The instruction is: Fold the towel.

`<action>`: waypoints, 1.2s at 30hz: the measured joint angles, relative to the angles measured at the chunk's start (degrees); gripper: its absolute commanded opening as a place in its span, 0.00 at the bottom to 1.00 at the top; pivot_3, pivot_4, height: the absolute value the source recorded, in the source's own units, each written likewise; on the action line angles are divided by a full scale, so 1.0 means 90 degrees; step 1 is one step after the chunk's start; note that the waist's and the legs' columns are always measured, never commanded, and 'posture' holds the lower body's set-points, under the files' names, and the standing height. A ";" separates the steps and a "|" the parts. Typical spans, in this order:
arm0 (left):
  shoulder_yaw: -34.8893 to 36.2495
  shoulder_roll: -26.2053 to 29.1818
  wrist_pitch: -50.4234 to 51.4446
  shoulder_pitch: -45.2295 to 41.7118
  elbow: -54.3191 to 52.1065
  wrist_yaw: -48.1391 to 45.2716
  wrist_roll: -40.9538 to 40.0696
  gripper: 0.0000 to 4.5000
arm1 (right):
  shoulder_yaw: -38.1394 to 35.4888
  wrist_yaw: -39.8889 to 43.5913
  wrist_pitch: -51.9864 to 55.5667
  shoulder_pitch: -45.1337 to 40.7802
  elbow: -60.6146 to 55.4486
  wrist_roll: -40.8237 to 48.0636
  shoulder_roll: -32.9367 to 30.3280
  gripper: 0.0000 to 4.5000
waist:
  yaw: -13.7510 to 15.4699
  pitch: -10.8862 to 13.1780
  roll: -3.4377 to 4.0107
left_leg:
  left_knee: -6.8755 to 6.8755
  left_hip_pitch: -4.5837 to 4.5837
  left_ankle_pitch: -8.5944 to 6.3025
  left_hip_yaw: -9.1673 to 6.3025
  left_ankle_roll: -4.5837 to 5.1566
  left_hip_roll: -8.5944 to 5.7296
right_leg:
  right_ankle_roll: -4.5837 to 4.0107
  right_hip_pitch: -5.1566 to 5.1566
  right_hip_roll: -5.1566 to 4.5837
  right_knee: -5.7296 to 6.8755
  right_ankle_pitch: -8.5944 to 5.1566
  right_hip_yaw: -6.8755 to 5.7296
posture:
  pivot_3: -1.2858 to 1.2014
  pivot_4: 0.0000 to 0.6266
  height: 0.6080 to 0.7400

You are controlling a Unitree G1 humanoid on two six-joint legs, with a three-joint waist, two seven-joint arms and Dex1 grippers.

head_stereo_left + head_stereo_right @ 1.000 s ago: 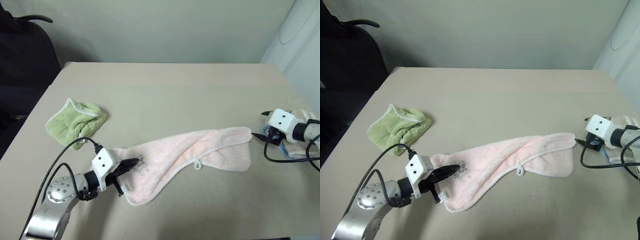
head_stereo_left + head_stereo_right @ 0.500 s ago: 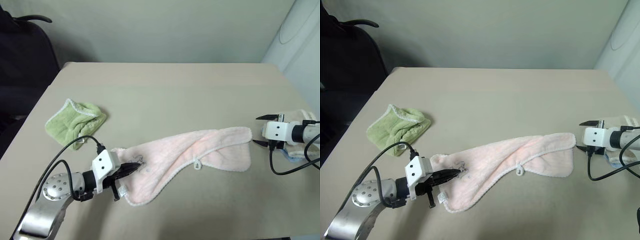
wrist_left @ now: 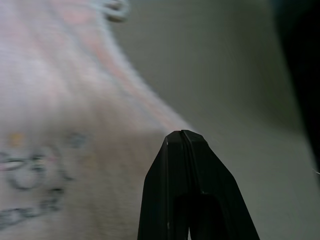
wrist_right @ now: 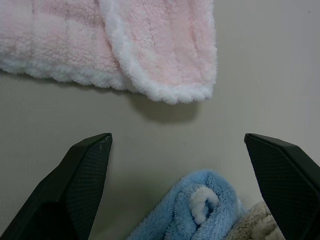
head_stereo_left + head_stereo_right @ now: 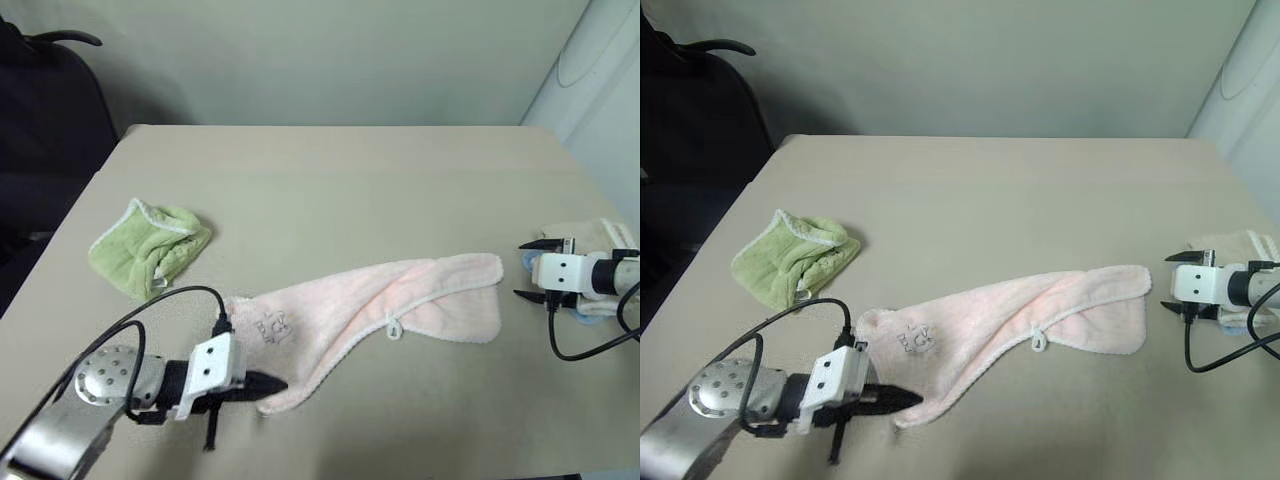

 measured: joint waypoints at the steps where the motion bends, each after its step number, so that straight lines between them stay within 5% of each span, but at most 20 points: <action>1: 0.0004 0.0113 0.0005 0.0000 -0.0002 -0.0145 -0.0059 0.14 | -0.0001 0.0000 0.0002 0.0013 -0.0014 0.0003 0.0000 1.00 | 0.0000 0.0000 0.0000 | 0.0000 0.0000 0.0000 0.0000 0.0001 0.0000 | 0.0000 0.0000 0.0000 -0.0001 0.0000 0.0000 | 0.52 0.24 1.00; 4: -0.0066 0.0430 -0.0199 -0.0176 0.0011 -0.0491 0.0178 0.36 | -0.0004 0.0000 0.0019 0.0067 -0.0077 0.0013 -0.0002 1.00 | 0.0004 0.0000 0.0001 | 0.0000 0.0000 -0.0002 0.0000 0.0003 0.0000 | -0.0001 0.0000 0.0000 -0.0002 0.0000 0.0002 | 0.52 0.24 1.00; 18: -0.1507 0.0138 -0.1034 -0.0822 0.0363 -0.0145 0.2065 0.36 | -0.0222 -0.0035 0.0237 0.0593 -0.0537 0.0208 -0.0090 1.00 | -0.0007 0.0000 0.0001 | -0.0003 0.0000 -0.0009 0.0001 0.0016 0.0001 | -0.0005 0.0000 0.0000 -0.0004 -0.0002 0.0007 | 0.52 0.24 1.00; 26: -0.1175 0.0019 -0.0563 -0.0573 0.0107 -0.0014 0.1341 0.36 | -0.0323 -0.0036 0.0354 0.0773 -0.0669 0.0268 -0.0196 1.00 | -0.0015 0.0000 0.0000 | -0.0010 0.0001 -0.0009 0.0004 0.0017 0.0001 | -0.0005 -0.0001 0.0000 -0.0006 -0.0003 0.0008 | 0.52 0.24 1.00; 29: -0.0899 0.0094 -0.0513 -0.0566 0.0061 0.0013 0.1194 0.49 | -0.0332 -0.0035 0.0407 0.0779 -0.0720 0.0269 -0.0197 1.00 | -0.0015 0.0000 0.0001 | -0.0010 0.0004 -0.0010 0.0005 0.0017 0.0001 | -0.0006 -0.0001 0.0000 -0.0005 -0.0003 0.0009 | 0.52 0.24 1.00; 34: -0.0984 0.0125 -0.0889 -0.0494 0.0109 0.0171 0.1720 0.86 | -0.0332 -0.0035 0.0476 0.0763 -0.0773 0.0269 -0.0194 1.00 | -0.0015 0.0000 0.0001 | -0.0012 0.0005 -0.0010 0.0006 0.0017 0.0001 | -0.0005 -0.0001 0.0000 -0.0006 -0.0003 0.0009 | 0.52 0.24 1.00; 36: -0.1148 0.0074 -0.0997 -0.0480 0.0109 0.0209 0.1887 0.86 | -0.0331 -0.0034 0.0492 0.0739 -0.0773 0.0269 -0.0191 1.00 | -0.0015 0.0000 0.0001 | -0.0013 0.0005 -0.0010 0.0006 0.0017 0.0001 | -0.0005 -0.0001 0.0000 -0.0006 -0.0003 0.0010 | 0.52 0.24 1.00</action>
